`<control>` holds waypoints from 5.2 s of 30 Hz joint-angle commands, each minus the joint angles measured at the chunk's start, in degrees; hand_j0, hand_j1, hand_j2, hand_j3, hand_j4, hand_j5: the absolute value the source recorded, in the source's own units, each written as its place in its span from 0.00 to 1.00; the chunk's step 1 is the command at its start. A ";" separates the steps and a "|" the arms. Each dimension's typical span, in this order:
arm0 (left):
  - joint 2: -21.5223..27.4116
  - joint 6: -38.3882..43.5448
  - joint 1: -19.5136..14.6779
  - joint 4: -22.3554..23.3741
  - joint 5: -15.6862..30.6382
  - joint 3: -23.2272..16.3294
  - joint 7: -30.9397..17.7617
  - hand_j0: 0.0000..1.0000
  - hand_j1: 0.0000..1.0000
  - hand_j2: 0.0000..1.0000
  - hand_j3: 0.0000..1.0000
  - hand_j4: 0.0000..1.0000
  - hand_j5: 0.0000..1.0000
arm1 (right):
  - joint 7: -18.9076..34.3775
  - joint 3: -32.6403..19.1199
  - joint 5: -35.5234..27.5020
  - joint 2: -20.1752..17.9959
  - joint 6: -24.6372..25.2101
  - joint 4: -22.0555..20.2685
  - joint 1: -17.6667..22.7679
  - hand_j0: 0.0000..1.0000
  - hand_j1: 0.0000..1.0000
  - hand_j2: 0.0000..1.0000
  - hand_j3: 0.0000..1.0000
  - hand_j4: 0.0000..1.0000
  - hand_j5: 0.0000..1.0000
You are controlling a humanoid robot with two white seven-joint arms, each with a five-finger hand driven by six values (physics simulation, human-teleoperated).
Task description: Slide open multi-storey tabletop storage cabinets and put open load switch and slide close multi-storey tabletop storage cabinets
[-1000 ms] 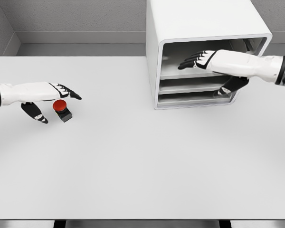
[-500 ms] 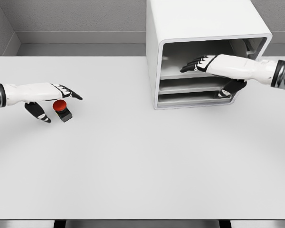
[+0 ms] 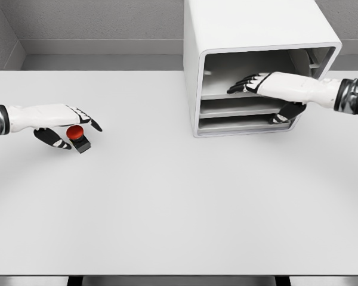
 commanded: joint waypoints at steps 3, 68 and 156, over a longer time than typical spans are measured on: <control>0.13 0.10 0.00 -0.75 0.36 -0.12 0.02 0.79 0.79 0.79 0.79 0.79 0.79 | -0.03 -0.10 0.54 0.29 0.09 1.07 0.35 1.00 1.00 1.00 1.00 1.00 1.00; -0.31 0.10 -0.79 1.71 0.80 0.85 0.02 0.46 0.46 0.46 0.46 0.46 0.46 | 2.34 -1.59 -2.80 -8.24 0.09 -10.89 2.72 1.00 1.00 1.00 1.00 1.00 1.00; 0.39 0.10 -6.77 -17.01 15.22 3.66 2.13 0.46 0.46 0.46 0.46 0.46 0.46 | 2.78 -1.68 2.83 -25.38 0.09 -21.61 4.48 1.00 1.00 1.00 1.00 1.00 1.00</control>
